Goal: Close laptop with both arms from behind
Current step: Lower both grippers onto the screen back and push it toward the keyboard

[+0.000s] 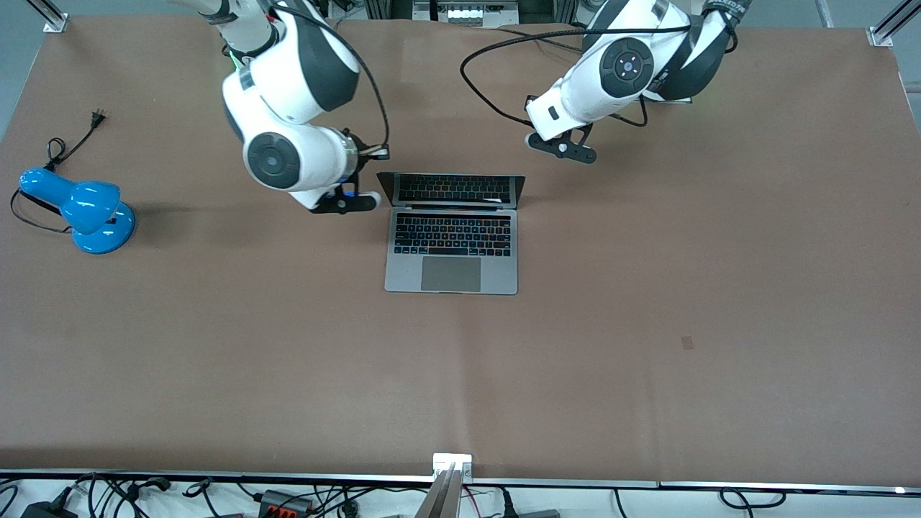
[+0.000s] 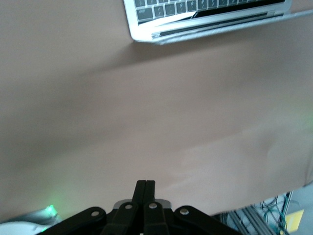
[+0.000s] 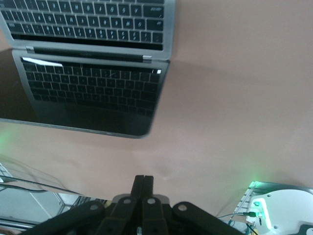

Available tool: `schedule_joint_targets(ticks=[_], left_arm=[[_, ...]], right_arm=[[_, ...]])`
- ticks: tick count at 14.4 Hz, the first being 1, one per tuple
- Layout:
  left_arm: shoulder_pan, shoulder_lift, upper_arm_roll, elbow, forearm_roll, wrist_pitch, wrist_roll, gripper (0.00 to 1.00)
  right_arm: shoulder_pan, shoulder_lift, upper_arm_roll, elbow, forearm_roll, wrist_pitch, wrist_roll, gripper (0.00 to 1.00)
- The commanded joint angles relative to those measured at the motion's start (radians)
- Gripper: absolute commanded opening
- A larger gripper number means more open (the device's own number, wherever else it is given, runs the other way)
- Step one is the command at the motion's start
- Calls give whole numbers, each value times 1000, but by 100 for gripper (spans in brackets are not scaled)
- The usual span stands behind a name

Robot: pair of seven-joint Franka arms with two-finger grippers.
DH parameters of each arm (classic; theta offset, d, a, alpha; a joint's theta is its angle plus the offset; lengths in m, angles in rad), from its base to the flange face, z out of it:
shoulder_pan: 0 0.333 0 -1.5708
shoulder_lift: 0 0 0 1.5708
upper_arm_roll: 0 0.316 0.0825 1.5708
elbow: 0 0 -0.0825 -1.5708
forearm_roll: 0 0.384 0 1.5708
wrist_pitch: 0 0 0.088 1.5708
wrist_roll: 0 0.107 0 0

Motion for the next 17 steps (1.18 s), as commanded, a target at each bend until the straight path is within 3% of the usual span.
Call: schedule_joint_targets(ticks=[1, 8, 14, 17], left_arm=[[10, -26, -58, -86, -54, 165, 26, 1], [9, 98, -111, -78, -49, 409, 34, 0], [29, 270, -94, 3, 89, 623, 35, 0], [59, 350, -89, 76, 194, 641, 35, 0]], right_arm=[[39, 24, -11, -2, 21, 33, 11, 0], [51, 77, -11, 4, 20, 121, 9, 0], [38, 114, -16, 68, 18, 136, 3, 0], [35, 159, -22, 126, 18, 136, -3, 0]])
